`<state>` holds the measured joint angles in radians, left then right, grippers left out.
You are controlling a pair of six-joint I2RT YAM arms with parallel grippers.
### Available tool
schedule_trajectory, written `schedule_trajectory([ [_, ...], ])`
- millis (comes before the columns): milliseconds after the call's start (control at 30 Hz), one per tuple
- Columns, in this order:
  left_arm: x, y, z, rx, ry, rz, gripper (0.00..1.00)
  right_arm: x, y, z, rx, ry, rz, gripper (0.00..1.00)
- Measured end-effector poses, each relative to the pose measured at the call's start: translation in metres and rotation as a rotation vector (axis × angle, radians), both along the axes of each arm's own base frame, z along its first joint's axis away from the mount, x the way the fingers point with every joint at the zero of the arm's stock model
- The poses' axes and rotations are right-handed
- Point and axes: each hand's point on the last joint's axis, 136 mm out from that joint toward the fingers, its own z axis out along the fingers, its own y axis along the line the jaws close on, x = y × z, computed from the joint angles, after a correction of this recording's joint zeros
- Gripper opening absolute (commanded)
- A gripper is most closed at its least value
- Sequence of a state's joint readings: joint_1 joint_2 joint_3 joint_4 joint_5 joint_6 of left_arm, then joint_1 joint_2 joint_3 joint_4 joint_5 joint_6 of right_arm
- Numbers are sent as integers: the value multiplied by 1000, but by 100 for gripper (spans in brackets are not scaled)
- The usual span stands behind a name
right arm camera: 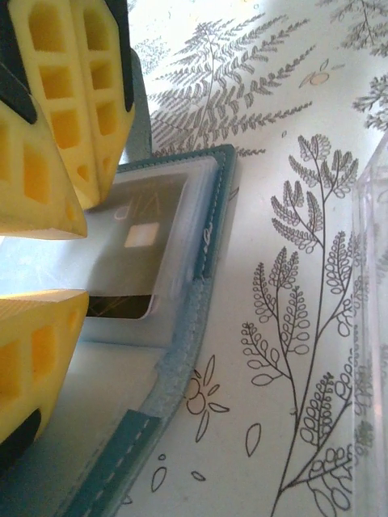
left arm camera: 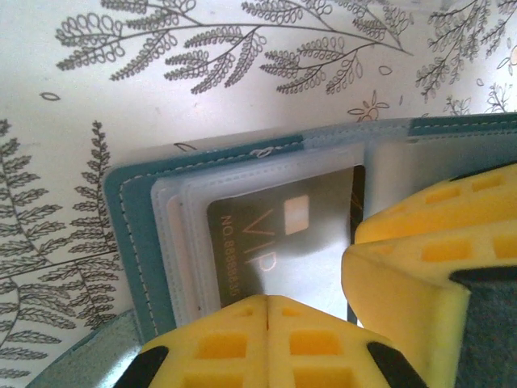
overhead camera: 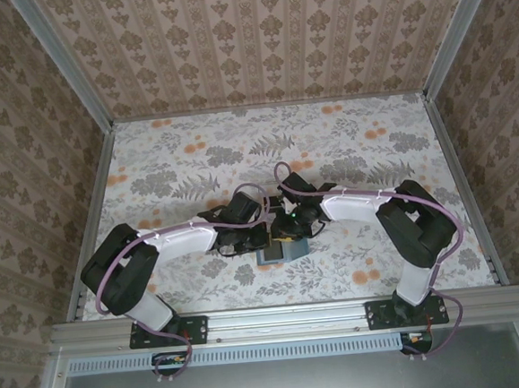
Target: Take the credit cards out of the card holder
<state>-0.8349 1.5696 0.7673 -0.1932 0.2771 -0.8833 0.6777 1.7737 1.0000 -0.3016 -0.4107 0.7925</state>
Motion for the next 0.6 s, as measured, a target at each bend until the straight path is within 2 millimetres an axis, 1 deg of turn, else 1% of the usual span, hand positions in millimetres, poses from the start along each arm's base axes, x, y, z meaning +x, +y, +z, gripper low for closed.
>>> schedule_trajectory([
  [233,0,2,-2,-2,3,5,8,0,-4,-4,-28,-1,-1,31],
  [600,1,3,-3,-4,5,9,8,-1,-15,0,-83,-18,2,33],
])
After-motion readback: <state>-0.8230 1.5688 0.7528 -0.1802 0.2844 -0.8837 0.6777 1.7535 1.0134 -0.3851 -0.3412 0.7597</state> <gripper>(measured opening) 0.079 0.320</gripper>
